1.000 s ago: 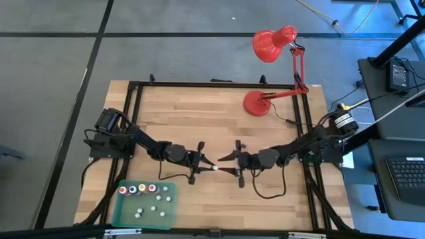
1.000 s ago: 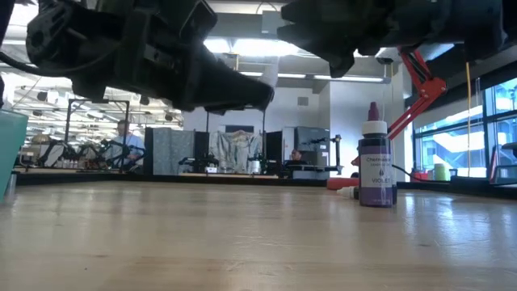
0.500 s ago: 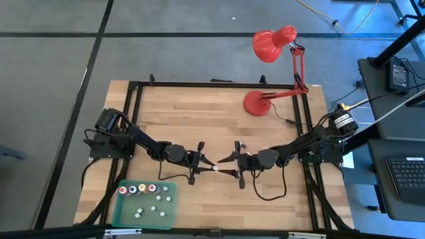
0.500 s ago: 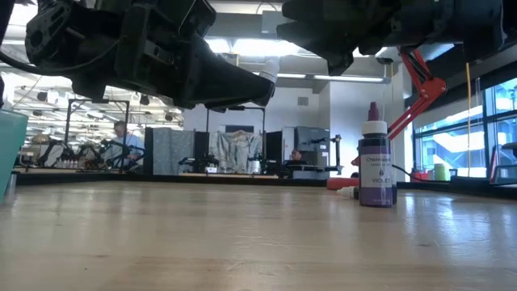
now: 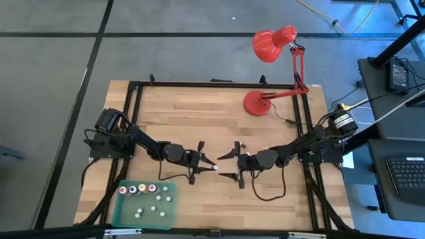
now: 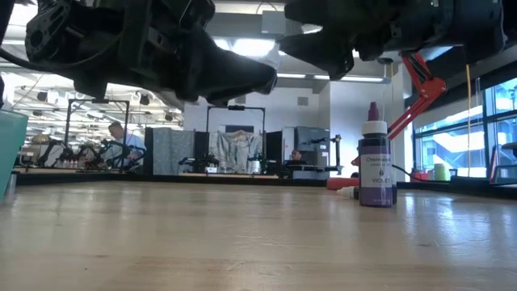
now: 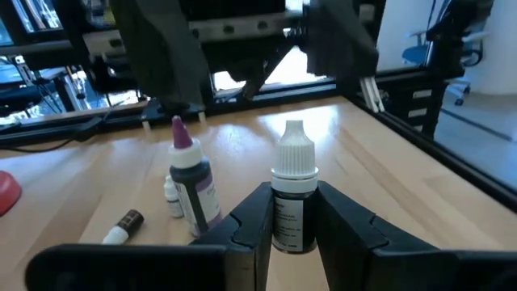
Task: Pick & Place food coloring
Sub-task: Put the green food coloring into the blue bin
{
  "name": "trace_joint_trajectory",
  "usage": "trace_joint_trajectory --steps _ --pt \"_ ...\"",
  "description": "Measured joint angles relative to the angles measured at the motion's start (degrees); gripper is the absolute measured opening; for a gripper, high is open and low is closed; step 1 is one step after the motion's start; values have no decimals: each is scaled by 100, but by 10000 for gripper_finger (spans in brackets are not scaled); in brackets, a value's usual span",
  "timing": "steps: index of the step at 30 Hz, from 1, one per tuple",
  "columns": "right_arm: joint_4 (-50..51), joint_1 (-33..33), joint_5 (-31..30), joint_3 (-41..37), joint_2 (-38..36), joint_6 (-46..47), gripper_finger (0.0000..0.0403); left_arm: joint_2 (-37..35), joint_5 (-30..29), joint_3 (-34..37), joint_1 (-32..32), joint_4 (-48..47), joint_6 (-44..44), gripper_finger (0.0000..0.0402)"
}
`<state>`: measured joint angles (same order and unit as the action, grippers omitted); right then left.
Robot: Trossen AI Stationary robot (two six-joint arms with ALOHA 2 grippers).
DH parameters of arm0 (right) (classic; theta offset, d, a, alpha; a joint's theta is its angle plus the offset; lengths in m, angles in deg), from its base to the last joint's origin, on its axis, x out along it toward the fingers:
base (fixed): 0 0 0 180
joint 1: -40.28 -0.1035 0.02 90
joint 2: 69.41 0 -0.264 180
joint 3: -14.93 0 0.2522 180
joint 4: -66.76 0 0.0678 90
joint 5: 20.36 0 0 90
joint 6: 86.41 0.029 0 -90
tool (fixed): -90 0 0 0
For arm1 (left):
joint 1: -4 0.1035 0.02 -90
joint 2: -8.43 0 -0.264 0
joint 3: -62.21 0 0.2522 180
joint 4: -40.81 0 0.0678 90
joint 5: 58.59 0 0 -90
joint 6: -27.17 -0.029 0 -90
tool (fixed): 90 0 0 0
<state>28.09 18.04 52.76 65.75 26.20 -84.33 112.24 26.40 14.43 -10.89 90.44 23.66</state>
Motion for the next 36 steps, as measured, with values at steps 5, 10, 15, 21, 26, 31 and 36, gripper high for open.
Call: trace_joint_trajectory --steps 5,10,15,21,26,31,36 --pt "6 0 -52 127 186 -114 284 0 -2 0 0 201 136 79" --pt "35 0 -151 376 431 -375 261 -2 -4 0 0 307 184 81" --pt "145 0 -151 507 523 -408 223 -2 -1 0 0 311 188 81" --pt "193 0 -151 520 521 -407 157 -2 3 0 0 311 188 81" --pt "263 0 -169 520 519 -411 102 -2 23 0 -18 354 188 81" --pt "243 -4 -170 520 512 -435 67 -2 131 0 -17 404 188 81" --pt "245 -4 -168 520 512 -408 67 -2 152 0 -15 405 151 82"
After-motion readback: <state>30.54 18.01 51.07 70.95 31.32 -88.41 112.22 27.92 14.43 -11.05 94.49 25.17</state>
